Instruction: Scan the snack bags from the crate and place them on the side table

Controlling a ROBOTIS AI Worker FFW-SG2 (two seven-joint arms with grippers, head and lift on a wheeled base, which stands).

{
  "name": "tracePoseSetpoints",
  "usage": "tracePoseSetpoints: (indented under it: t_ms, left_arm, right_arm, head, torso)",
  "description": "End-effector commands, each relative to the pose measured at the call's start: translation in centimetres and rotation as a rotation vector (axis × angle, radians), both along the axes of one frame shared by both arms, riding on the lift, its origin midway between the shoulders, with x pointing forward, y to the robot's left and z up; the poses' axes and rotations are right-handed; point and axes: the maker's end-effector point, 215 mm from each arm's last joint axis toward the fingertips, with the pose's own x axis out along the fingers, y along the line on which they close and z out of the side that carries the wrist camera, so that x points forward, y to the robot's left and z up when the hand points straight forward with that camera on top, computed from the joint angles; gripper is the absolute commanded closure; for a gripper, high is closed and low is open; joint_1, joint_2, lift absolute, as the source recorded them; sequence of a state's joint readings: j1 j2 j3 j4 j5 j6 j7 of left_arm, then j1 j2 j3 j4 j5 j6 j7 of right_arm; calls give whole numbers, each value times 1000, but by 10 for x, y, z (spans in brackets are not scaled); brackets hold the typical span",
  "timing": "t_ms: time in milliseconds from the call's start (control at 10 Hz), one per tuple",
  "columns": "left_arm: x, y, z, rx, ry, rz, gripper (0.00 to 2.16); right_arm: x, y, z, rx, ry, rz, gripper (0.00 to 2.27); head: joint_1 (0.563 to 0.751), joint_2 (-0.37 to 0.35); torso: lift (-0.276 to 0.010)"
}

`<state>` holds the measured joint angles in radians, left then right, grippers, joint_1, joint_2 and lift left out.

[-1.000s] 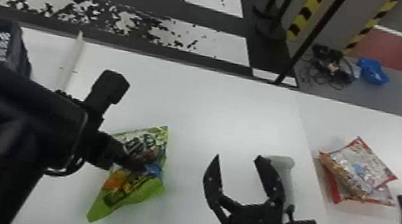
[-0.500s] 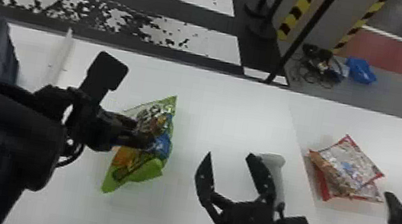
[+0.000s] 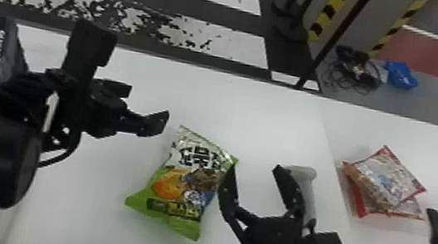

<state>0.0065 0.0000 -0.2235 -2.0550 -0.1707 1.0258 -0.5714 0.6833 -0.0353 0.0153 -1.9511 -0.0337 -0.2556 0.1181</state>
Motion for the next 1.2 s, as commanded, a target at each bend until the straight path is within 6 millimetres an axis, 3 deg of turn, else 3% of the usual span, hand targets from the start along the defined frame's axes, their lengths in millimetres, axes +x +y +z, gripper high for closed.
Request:
tracePoseSetpoints:
  t_ms: [0, 200, 400, 600, 700, 900, 1100]
  left_arm:
    - [8, 22, 17, -44, -61, 50, 33]
    - [19, 73, 48, -91, -207, 138, 36]
    - [18, 141, 74, -119, -365, 243, 39]
    - [3, 207, 73, -120, -406, 358, 39]
    - [-8, 235, 73, -112, -420, 412, 53]
    - [-31, 268, 71, -82, -416, 476, 70]
    - [-41, 277, 67, -81, -403, 488, 70]
  right_arm:
    - [0, 0, -2, -1, 6, 1, 76]
    - [0, -1, -3, 2, 12, 0, 76]
    - [0, 1, -7, 4, 32, 5, 76]
    - [-2, 5, -11, 18, 96, 15, 76]
    - [-4, 6, -23, 26, 170, 21, 76]
    - [-17, 16, -55, 87, 349, 75, 80]
    - [-41, 31, -91, 172, 564, 155, 80]
  head:
    - [695, -207]
    - [695, -174]
    - [695, -102]
    - [695, -30]
    - [695, 20]
    - [695, 119]
    - [695, 173]
  torso:
    - [-94]
    - [-94]
    - [-94]
    - [-94]
    - [-94]
    - [-94]
    - [-94]
